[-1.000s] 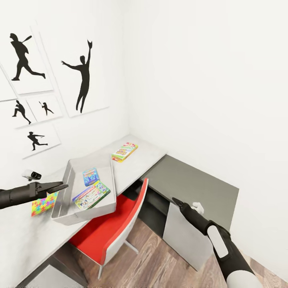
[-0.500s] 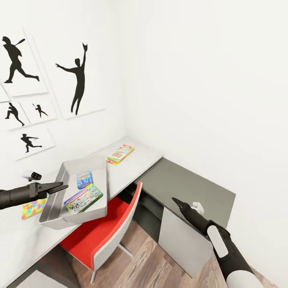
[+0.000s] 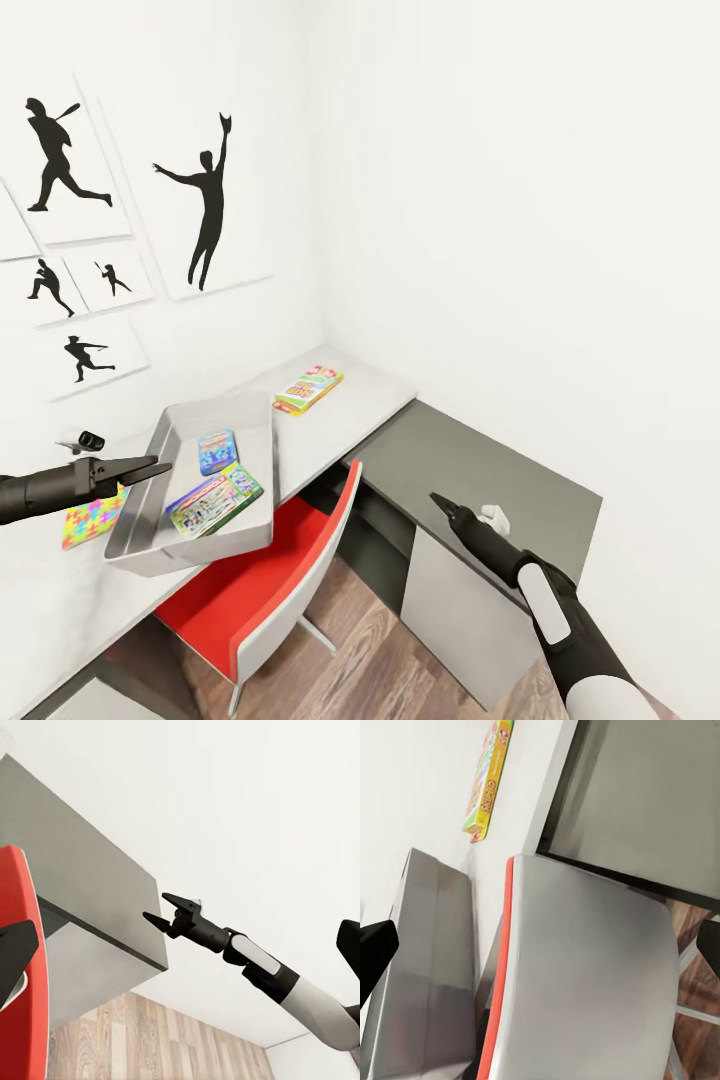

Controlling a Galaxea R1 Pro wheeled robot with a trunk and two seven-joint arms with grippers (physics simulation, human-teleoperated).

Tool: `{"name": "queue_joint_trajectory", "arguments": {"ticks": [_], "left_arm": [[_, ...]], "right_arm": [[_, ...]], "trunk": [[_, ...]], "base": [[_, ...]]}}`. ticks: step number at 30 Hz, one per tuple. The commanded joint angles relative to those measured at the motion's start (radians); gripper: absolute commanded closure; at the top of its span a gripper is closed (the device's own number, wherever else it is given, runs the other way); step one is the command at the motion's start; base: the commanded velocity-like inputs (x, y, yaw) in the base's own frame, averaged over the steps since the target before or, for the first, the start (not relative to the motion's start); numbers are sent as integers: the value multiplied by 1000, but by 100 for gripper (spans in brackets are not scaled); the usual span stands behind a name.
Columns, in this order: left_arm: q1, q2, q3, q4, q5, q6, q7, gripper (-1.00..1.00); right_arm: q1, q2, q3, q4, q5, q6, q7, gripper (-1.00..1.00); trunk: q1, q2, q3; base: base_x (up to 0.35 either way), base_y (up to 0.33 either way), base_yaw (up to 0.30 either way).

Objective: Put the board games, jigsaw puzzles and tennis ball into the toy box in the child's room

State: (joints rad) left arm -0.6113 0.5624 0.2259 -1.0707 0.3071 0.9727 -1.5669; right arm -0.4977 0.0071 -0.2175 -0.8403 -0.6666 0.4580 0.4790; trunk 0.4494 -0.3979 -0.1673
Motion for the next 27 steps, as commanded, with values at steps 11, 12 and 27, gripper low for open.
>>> {"name": "queue_joint_trajectory", "arguments": {"ticks": [11,12,27], "left_arm": [[-1,-1,0,0,0,11,-4,-100],[-1,-1,0,0,0,11,-4,-100],[-1,-1,0,0,0,11,-4,-100]], "right_arm": [[-1,2,-3,-2,-7,8,0,-100],[-1,2,-3,-2,-7,8,0,-100],[-1,2,-3,-2,-7,8,0,-100]], "trunk": [[1,-2,-2],[1,-2,-2],[1,-2,-2]], "base": [[0,-171,1],[0,-284,0],[53,-116,69]]}}
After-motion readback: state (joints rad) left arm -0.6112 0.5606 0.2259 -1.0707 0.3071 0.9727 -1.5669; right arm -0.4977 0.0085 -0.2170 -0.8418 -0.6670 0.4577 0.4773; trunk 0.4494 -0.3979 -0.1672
